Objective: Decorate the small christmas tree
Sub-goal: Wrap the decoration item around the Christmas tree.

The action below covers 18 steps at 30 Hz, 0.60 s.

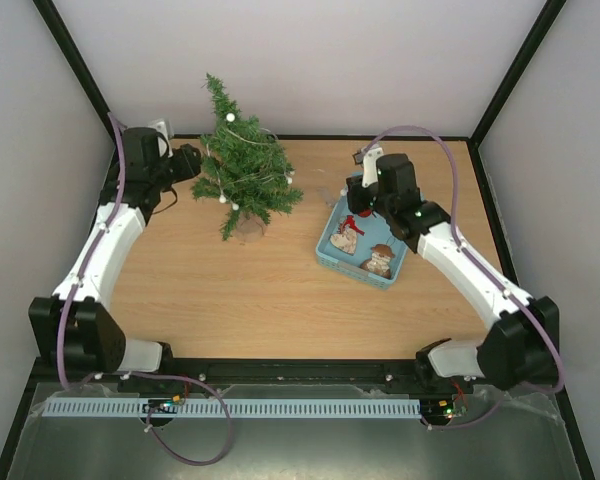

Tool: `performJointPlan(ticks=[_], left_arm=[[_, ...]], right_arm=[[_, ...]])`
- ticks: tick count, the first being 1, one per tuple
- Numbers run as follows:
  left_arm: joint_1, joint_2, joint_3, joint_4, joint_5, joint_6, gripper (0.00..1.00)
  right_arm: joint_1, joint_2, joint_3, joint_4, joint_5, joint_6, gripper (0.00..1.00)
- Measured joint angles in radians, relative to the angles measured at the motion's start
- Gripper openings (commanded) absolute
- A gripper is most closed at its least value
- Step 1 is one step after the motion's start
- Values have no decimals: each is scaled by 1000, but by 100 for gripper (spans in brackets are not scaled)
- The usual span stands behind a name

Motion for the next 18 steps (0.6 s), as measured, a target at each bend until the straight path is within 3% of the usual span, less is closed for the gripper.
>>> performJointPlan(ticks=[8, 18], left_arm=[[-5, -109, -108, 1, -26, -4, 57], [76, -129, -228, 39, 63, -87, 53]], right_arm=[[96, -139, -79, 66, -131, 23, 2], [283, -109, -168, 176, -199, 104, 2]])
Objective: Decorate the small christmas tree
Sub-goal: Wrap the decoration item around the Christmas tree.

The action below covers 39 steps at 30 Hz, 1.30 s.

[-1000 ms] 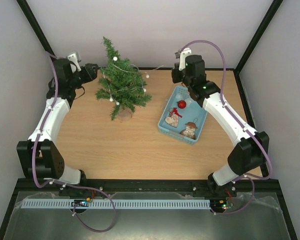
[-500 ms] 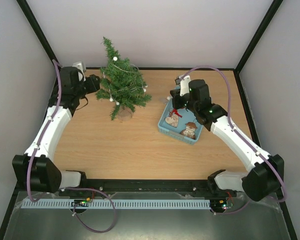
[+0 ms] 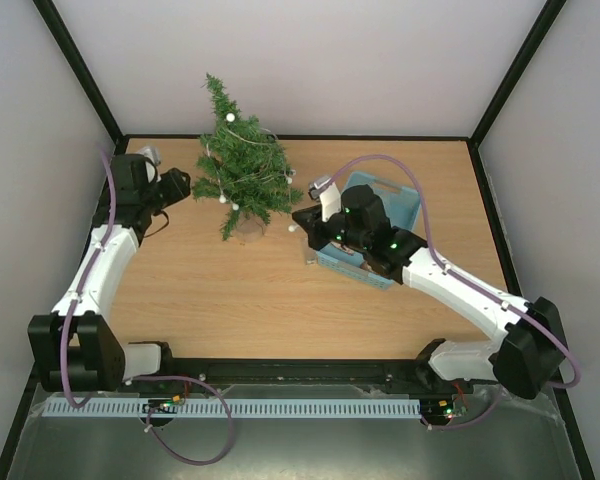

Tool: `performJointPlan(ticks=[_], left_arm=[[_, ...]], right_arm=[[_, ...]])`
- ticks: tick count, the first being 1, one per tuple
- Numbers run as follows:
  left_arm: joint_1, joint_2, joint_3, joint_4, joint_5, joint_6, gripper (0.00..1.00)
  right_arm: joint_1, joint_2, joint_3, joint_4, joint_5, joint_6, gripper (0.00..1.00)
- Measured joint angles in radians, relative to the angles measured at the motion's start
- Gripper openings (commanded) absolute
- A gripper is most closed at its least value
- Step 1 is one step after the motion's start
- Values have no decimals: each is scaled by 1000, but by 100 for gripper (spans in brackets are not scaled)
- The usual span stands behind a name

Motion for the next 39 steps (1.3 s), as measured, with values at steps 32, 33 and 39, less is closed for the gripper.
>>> performJointPlan(ticks=[32, 33, 39], left_arm=[[-6, -61, -236, 261, 180, -74, 50], [-6, -60, -236, 261, 184, -74, 50], [-6, -60, -236, 266, 197, -64, 51]], right_arm=[[181, 309, 39, 483, 56, 377, 22], [181, 315, 39, 483, 59, 381, 26], [181, 338, 39, 477, 99, 378, 33]])
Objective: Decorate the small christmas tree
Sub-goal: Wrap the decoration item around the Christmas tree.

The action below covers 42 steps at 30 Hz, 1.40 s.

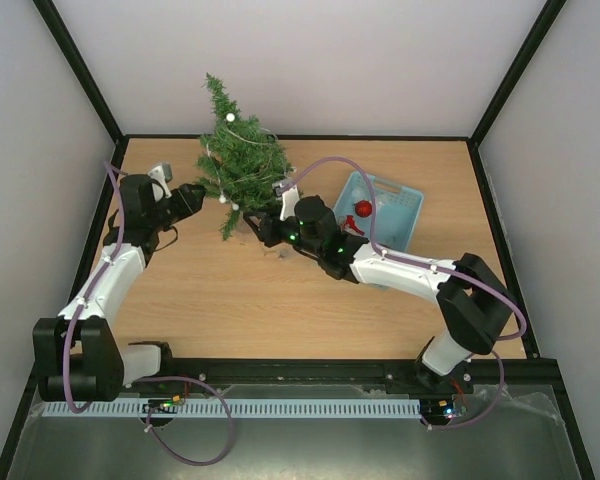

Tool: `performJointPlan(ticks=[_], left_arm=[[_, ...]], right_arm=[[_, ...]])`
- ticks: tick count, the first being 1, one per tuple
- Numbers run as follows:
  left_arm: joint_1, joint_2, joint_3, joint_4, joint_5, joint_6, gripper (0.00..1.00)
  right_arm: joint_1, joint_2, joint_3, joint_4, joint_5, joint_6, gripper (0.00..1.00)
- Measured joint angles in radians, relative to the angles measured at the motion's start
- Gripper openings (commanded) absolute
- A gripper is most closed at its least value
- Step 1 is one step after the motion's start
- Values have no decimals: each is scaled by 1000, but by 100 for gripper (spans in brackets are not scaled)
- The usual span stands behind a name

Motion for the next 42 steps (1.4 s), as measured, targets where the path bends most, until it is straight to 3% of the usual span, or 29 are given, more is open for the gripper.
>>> performJointPlan(ticks=[10, 16, 28, 35, 42], left_arm=[[6, 0, 5, -27, -4, 40, 56], [35, 40, 110, -95, -10, 69, 56], [46, 87, 132, -91, 37, 85, 57], [46, 89, 137, -102, 44, 74, 58], [46, -21, 75, -112, -54, 33, 63]], right_arm=[[2, -28, -28, -26, 26, -49, 47], [2, -111, -54, -121, 38, -180, 58], [2, -205, -145, -200, 27, -409, 55], [3, -304, -307, -182, 7, -764, 59], [3, -221, -301, -229, 64, -1084, 56]])
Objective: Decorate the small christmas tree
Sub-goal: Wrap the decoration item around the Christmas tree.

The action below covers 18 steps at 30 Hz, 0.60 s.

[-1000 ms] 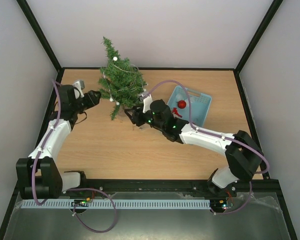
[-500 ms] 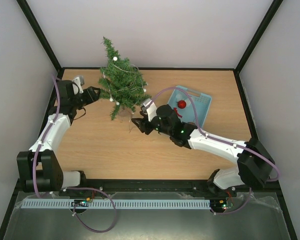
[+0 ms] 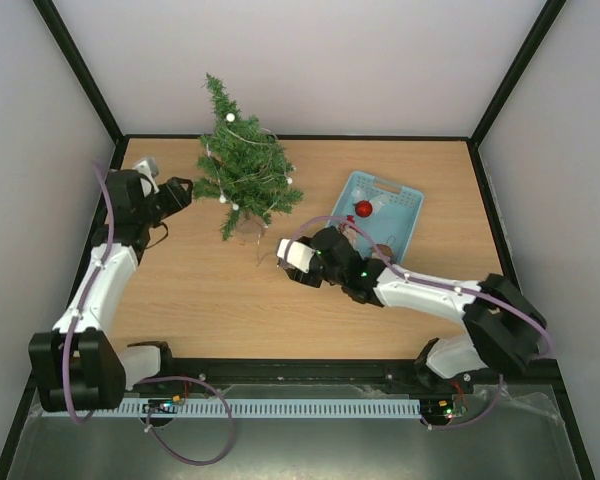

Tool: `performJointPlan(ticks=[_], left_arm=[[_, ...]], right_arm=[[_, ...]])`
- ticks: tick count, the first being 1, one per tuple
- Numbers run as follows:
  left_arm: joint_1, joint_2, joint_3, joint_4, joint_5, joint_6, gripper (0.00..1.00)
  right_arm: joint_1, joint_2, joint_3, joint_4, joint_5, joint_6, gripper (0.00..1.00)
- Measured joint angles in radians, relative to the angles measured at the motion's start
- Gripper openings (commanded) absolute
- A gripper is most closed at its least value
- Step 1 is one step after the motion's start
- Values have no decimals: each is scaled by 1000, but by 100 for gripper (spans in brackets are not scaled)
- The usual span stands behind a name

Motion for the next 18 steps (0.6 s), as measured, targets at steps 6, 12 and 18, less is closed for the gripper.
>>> performJointPlan(ticks=[6, 12, 18], left_arm=[[0, -121, -57, 3, -114, -59, 64], [0, -164, -146, 15, -136, -80, 63], [0, -152, -161, 16, -106, -81, 63]], right_arm=[[-15, 181, 121, -146, 88, -195, 50], [-55, 299, 210, -209, 100, -292, 51], [-92, 438, 336, -273, 98, -351, 53]])
